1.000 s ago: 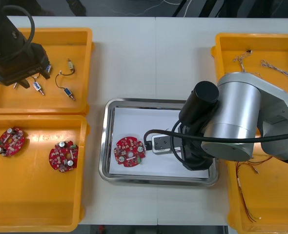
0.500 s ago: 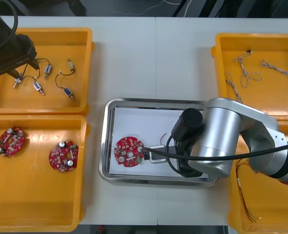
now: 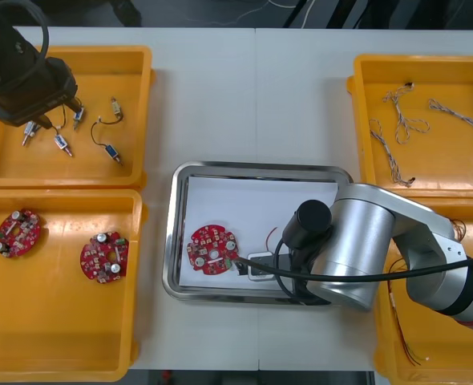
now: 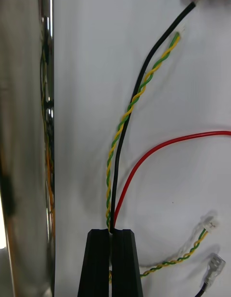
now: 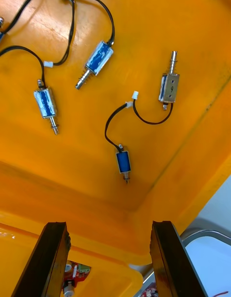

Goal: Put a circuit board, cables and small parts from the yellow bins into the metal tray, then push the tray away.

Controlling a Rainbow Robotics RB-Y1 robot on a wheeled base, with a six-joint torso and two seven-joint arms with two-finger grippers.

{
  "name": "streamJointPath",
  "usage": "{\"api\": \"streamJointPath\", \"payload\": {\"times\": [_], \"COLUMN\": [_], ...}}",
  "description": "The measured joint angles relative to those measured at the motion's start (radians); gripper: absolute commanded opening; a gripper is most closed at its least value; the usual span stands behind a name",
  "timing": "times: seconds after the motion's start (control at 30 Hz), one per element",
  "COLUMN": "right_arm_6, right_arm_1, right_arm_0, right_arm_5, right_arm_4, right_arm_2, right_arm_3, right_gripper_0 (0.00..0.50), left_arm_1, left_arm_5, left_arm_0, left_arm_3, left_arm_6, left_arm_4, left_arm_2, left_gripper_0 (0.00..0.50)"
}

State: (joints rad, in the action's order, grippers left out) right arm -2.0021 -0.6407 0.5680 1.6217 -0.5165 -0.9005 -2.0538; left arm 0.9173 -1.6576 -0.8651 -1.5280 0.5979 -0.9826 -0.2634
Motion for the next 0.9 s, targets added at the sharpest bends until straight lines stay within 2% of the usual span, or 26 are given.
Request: {"api": "streamJointPath", "payload": {"times": [0.07, 0.1, 0.13, 0.17, 0.2, 0.23, 0.7, 0.9], "right_arm_6": [0.001, 0.001, 0.001, 0.002, 0.002, 0.004, 0.007, 0.015], "right_arm_1": [0.004, 0.005, 0.006, 0.008, 0.009, 0.011, 0.030, 0.048], "right_arm_0": [-0.002, -0.002, -0.003, -0.004, -0.006, -0.007, -0.008, -0.009], "right_arm_5": [0.000, 0.000, 0.000, 0.000, 0.000, 0.000, 0.005, 0.114], "right_arm_4": [0.001, 0.003, 0.004, 0.005, 0.007, 0.010, 0.018, 0.001], "right_arm_2": [0.000, 0.000, 0.000, 0.000, 0.000, 0.000, 0.021, 0.120], "right_arm_3": [0.000, 0.000, 0.000, 0.000, 0.000, 0.000, -0.007, -0.092], "right_gripper_0": [0.091, 0.250, 0.377, 0.417, 0.488, 0.500, 0.500, 0.500], "left_arm_1": [-0.012, -0.018, -0.024, -0.029, -0.033, -0.037, -0.062, -0.066], "left_arm_5": [0.000, 0.001, 0.002, 0.004, 0.010, 0.018, 0.154, 0.204], "left_arm_0": [0.000, 0.000, 0.000, 0.000, 0.000, 0.000, 0.000, 0.000], "left_arm_3": [0.012, 0.020, 0.028, 0.034, 0.040, 0.045, 0.146, 0.158], "left_arm_6": [-0.006, -0.012, -0.021, -0.032, -0.043, -0.055, -0.083, -0.083], "left_arm_4": [0.000, 0.000, 0.000, 0.000, -0.001, -0.001, -0.014, -0.025], "left_arm_2": [0.000, 0.000, 0.000, 0.000, 0.000, -0.001, -0.097, -0.143], "left_gripper_0": [0.500, 0.500, 0.500, 0.500, 0.500, 0.500, 0.500, 0.500]}}
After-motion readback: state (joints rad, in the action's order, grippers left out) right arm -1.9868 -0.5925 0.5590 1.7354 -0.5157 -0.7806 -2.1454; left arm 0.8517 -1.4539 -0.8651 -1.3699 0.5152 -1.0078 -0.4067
